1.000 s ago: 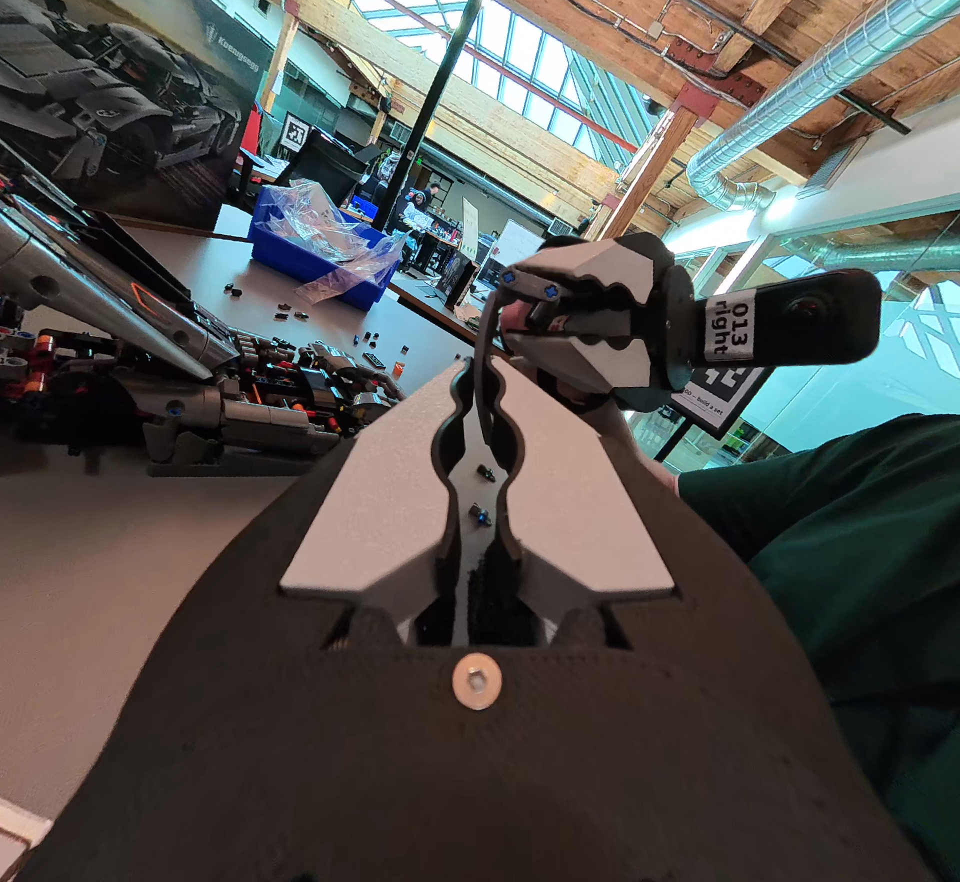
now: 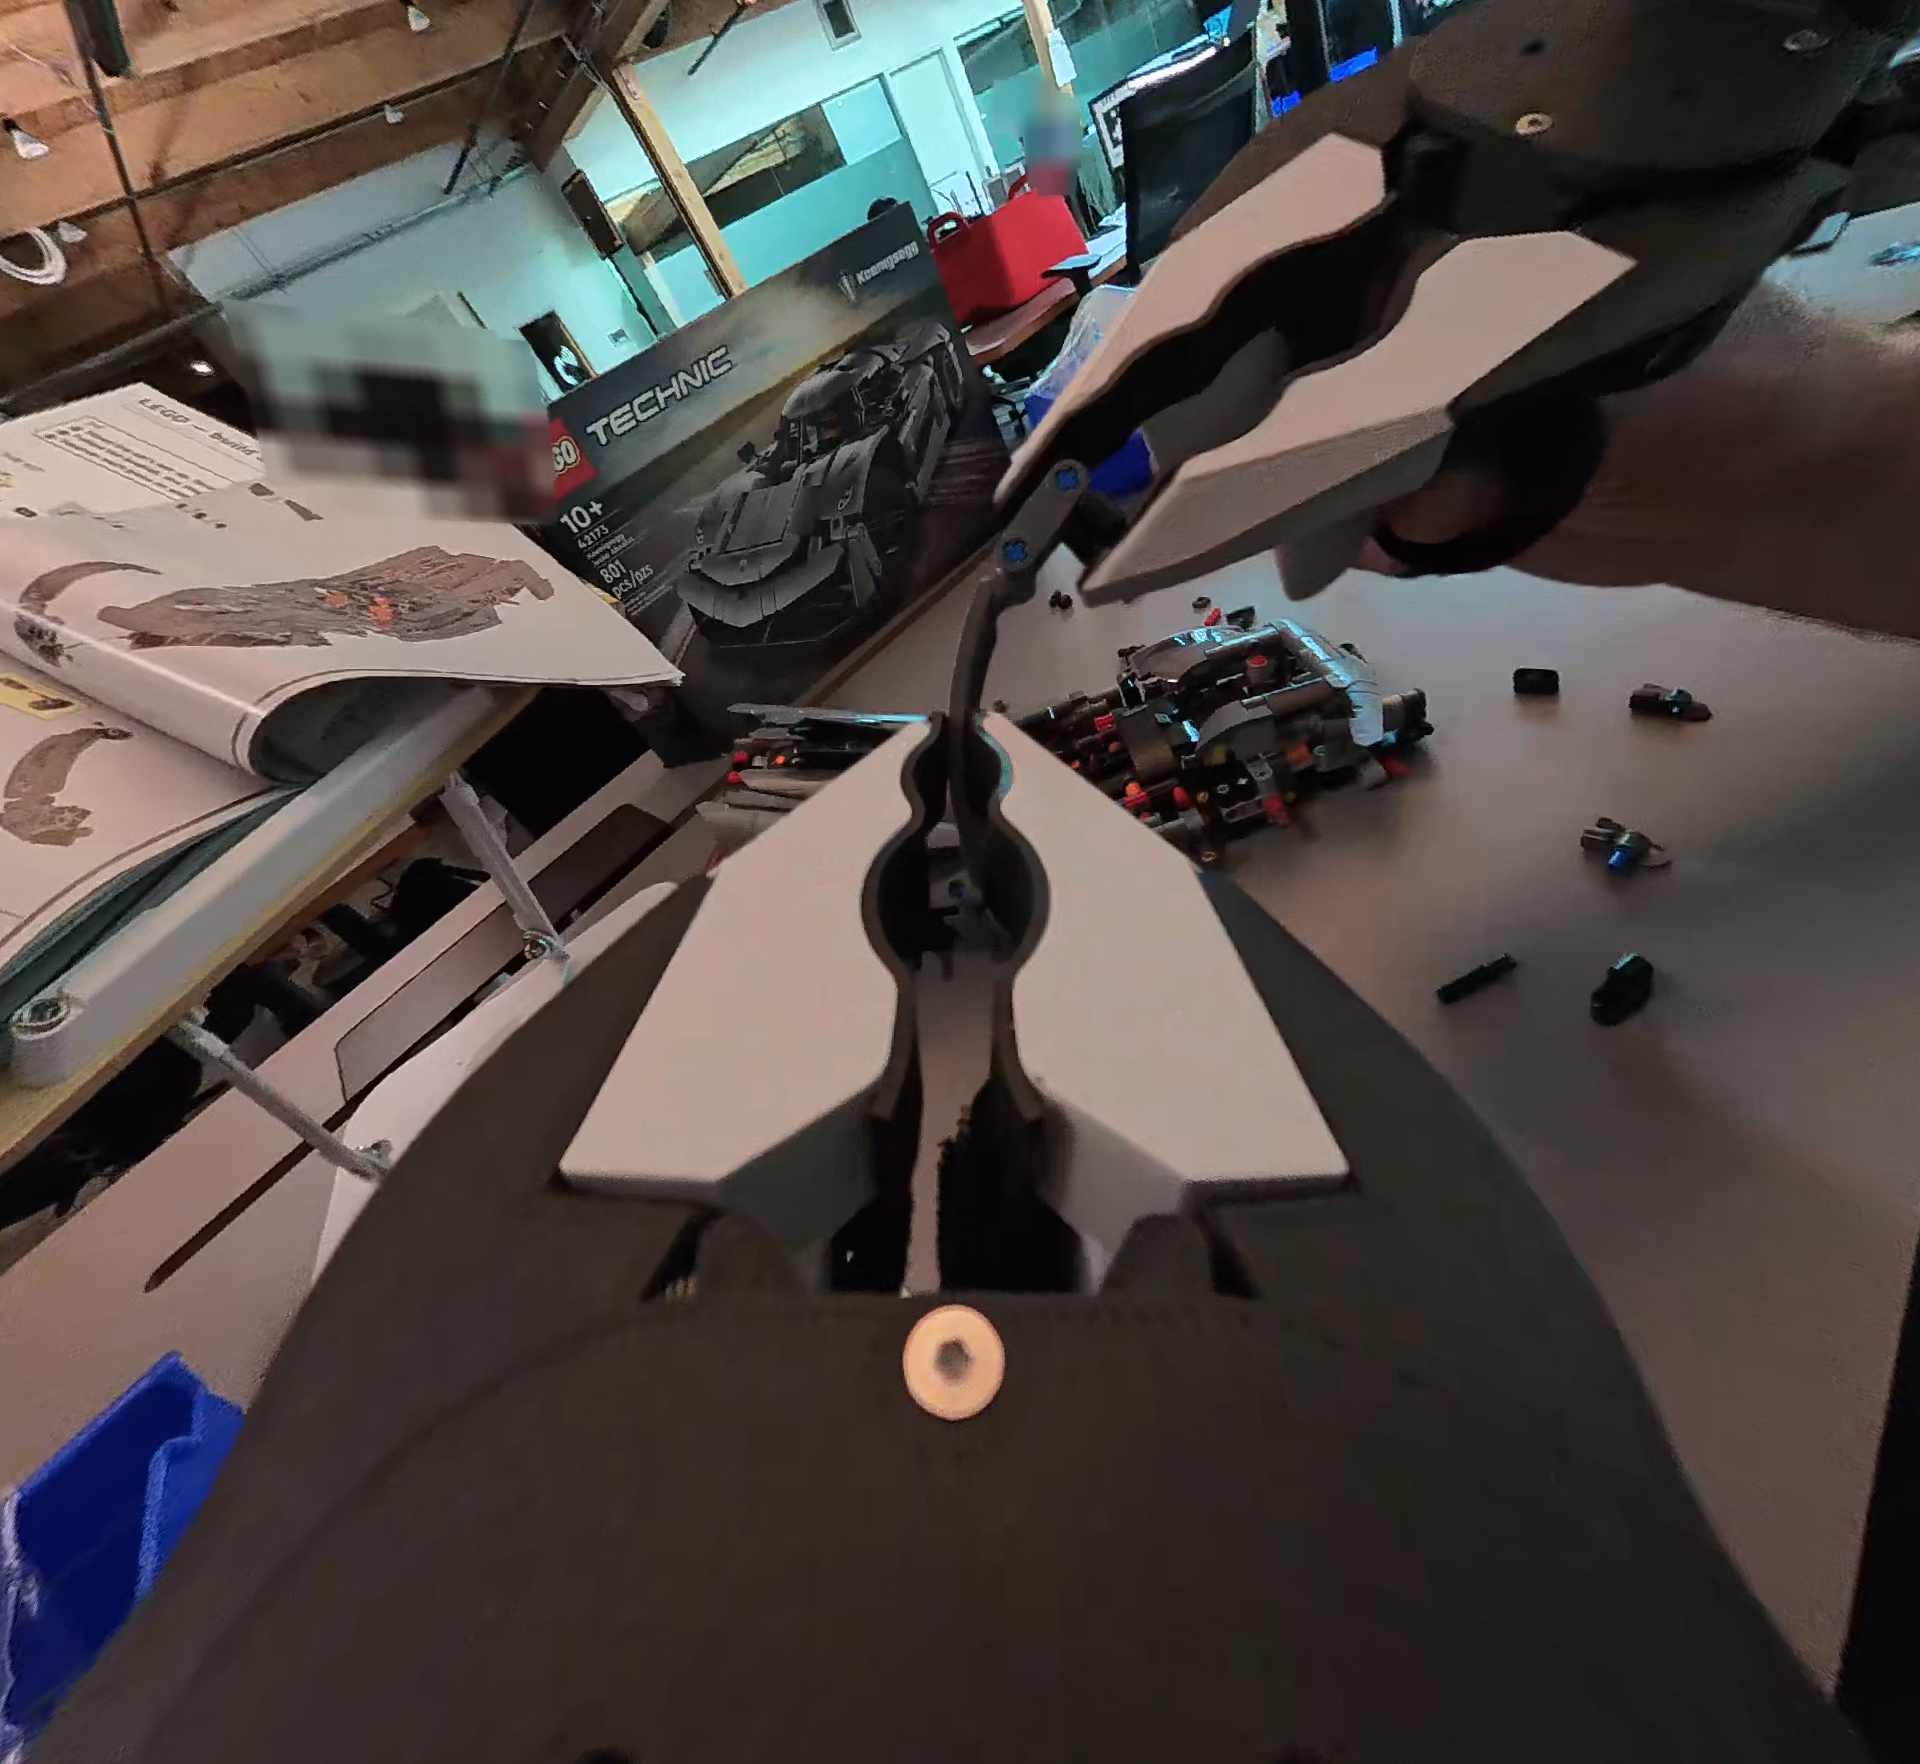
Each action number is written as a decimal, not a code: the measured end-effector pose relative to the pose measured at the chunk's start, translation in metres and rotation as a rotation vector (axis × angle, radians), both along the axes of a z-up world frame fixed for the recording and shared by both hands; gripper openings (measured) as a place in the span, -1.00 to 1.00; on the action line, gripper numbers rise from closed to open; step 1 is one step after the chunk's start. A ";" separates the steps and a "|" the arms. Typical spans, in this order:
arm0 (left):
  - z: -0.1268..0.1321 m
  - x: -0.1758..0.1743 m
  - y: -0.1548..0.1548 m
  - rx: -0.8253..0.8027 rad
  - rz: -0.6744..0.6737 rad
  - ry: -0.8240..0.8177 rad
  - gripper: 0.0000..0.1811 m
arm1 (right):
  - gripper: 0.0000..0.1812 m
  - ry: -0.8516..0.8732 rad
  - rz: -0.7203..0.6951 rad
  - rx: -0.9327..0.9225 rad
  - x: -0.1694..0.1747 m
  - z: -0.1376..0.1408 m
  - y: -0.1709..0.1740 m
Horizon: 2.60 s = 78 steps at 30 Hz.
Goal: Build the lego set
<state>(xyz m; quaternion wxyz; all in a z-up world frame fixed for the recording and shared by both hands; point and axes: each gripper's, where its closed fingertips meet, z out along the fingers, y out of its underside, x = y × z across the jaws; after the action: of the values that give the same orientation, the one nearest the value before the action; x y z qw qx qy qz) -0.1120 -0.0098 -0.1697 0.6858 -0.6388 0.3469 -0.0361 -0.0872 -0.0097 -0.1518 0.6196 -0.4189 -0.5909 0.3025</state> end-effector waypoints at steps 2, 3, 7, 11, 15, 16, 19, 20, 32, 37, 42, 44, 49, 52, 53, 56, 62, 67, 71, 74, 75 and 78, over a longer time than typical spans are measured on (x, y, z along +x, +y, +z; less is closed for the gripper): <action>-0.006 0.001 0.002 -0.057 -0.009 0.009 -1.00 | -0.82 -0.031 -0.020 0.037 -0.001 -0.002 0.001; -0.006 0.000 0.003 -0.069 -0.010 0.002 -1.00 | -0.83 -0.050 -0.015 0.012 -0.002 -0.004 0.002; -0.005 0.002 0.002 -0.161 -0.094 -0.065 -0.98 | -0.84 -0.031 0.076 -0.293 -0.002 -0.006 0.008; 0.008 -0.001 -0.001 -0.143 -0.114 -0.115 -0.82 | -0.83 0.059 0.143 -0.612 0.000 -0.007 0.022; 0.013 -0.009 -0.009 -0.147 -0.142 -0.182 -0.76 | -0.84 0.123 0.173 -0.680 0.005 -0.002 0.030; 0.014 -0.010 -0.011 -0.154 -0.159 -0.206 -0.75 | -0.84 0.130 0.173 -0.673 0.006 -0.001 0.031; 0.014 -0.012 -0.018 -0.184 -0.212 -0.268 -0.73 | -0.83 0.131 0.168 -0.643 0.006 0.001 0.033; 0.015 -0.012 -0.019 -0.187 -0.225 -0.287 -0.73 | -0.83 0.138 0.170 -0.621 0.006 0.003 0.033; -0.009 0.002 -0.005 -0.296 -0.229 -0.170 -0.96 | -0.84 -0.037 0.078 -0.040 -0.010 0.011 -0.003; 0.002 -0.014 0.000 -0.125 -0.090 -0.102 -1.00 | -0.70 -0.067 0.106 -0.062 -0.012 0.007 -0.012; 0.016 -0.035 0.003 0.210 0.220 0.290 -1.00 | -0.53 -0.050 0.152 -0.337 -0.012 0.004 -0.009; 0.020 -0.030 0.000 0.328 0.276 0.432 -1.00 | -0.54 -0.041 0.155 -0.414 -0.012 0.004 -0.007; 0.024 -0.023 -0.004 0.472 0.340 0.562 -1.00 | -0.62 -0.039 0.199 -0.552 -0.013 0.002 -0.006; 0.029 -0.022 -0.008 0.523 0.350 0.584 -1.00 | -0.68 -0.039 0.196 -0.535 -0.013 0.000 -0.006; 0.030 -0.021 -0.009 0.533 0.351 0.588 -1.00 | -0.72 -0.043 0.201 -0.535 -0.013 -0.001 -0.007; 0.033 -0.019 -0.011 0.564 0.352 0.595 -1.00 | -0.82 -0.047 0.240 -0.521 -0.013 0.000 -0.012; 0.037 -0.022 -0.008 0.540 0.329 0.522 -0.85 | -0.83 0.003 0.169 -0.336 -0.009 0.009 -0.007; 0.041 -0.035 -0.008 0.398 0.284 0.267 -0.68 | -0.84 0.001 -0.015 -0.055 -0.003 0.014 0.006; 0.041 -0.030 -0.011 0.341 0.190 0.173 -0.67 | -0.83 -0.052 -0.007 -0.002 -0.004 0.010 0.005; 0.035 -0.025 -0.005 0.226 0.099 0.119 -0.61 | -0.84 -0.050 0.026 -0.010 -0.002 0.014 0.005; 0.035 -0.025 -0.004 0.207 0.070 0.096 -0.61 | -0.84 -0.048 0.042 -0.002 -0.001 0.016 0.003; 0.028 -0.023 0.004 0.081 0.002 0.016 -0.52 | -0.83 -0.020 0.001 0.058 0.003 0.023 0.008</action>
<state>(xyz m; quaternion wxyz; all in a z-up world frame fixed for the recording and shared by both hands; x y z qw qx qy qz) -0.1351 -0.0059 -0.1416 0.7083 -0.6113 0.3527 -0.0164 -0.0842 -0.0015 -0.1287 0.6255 -0.4034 -0.6058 0.2812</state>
